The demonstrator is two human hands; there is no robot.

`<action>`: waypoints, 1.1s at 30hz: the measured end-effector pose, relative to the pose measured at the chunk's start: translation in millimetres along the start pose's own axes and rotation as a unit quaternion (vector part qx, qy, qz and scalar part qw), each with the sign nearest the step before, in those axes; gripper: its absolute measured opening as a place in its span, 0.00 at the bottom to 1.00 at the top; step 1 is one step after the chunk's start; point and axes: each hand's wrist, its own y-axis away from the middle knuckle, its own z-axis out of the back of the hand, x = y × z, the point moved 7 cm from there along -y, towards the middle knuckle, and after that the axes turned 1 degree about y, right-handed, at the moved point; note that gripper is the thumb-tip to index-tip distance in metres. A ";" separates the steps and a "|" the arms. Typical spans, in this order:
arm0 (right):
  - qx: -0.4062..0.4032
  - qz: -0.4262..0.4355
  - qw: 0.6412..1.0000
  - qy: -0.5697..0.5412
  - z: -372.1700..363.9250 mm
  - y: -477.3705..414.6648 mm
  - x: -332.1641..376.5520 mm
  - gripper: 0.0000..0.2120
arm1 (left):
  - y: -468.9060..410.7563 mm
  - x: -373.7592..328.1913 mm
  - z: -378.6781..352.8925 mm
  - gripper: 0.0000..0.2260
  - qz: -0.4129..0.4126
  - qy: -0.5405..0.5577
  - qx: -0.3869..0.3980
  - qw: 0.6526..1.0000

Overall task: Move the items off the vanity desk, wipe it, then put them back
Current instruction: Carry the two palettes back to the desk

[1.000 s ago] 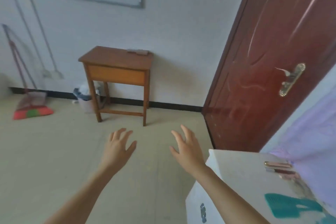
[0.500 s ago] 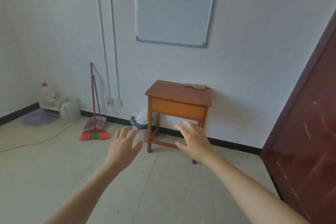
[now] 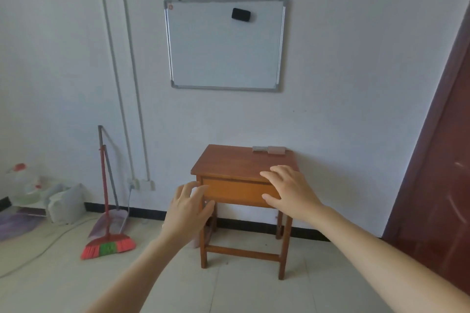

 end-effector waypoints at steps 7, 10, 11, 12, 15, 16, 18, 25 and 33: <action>-0.015 -0.019 0.999 -0.030 -20.8 -125.2 -33.6 0.26 | -133.3 42.4 -1.7 0.19 -0.010 -0.027 -0.016 0.999; 0.001 -0.020 0.999 -0.041 -47.5 -169.3 -34.7 0.26 | -169.3 74.7 -11.0 0.19 -0.001 -0.039 -0.011 0.999; 0.010 -0.016 0.999 -0.034 -58.4 -183.3 -34.4 0.26 | -180.1 87.5 -15.6 0.19 0.001 -0.042 -0.009 0.999; 0.017 -0.015 0.999 -0.027 -69.0 -197.7 -34.3 0.26 | -191.9 101.0 -20.5 0.19 0.003 -0.046 -0.007 0.999; 0.034 -0.025 0.999 -0.014 -97.8 -244.5 -33.4 0.26 | -236.5 142.9 -35.1 0.20 0.006 -0.056 -0.004 0.998; 0.037 -0.031 0.999 -0.011 -106.5 -260.0 -32.8 0.26 | -253.6 155.8 -39.9 0.20 0.007 -0.055 -0.002 0.998; 0.051 -0.042 0.998 -0.002 -123.0 -287.0 -31.9 0.26 | -288.5 177.8 -50.0 0.19 0.001 -0.046 0.008 0.999; 0.106 -0.111 0.988 0.017 -176.6 -346.3 -63.1 0.25 | -394.5 214.8 -106.8 0.19 -0.053 -0.002 0.065 0.996; 0.203 -0.247 0.947 -0.012 -268.2 -304.4 -165.4 0.27 | -439.6 184.2 -248.2 0.18 -0.108 0.034 0.200 0.973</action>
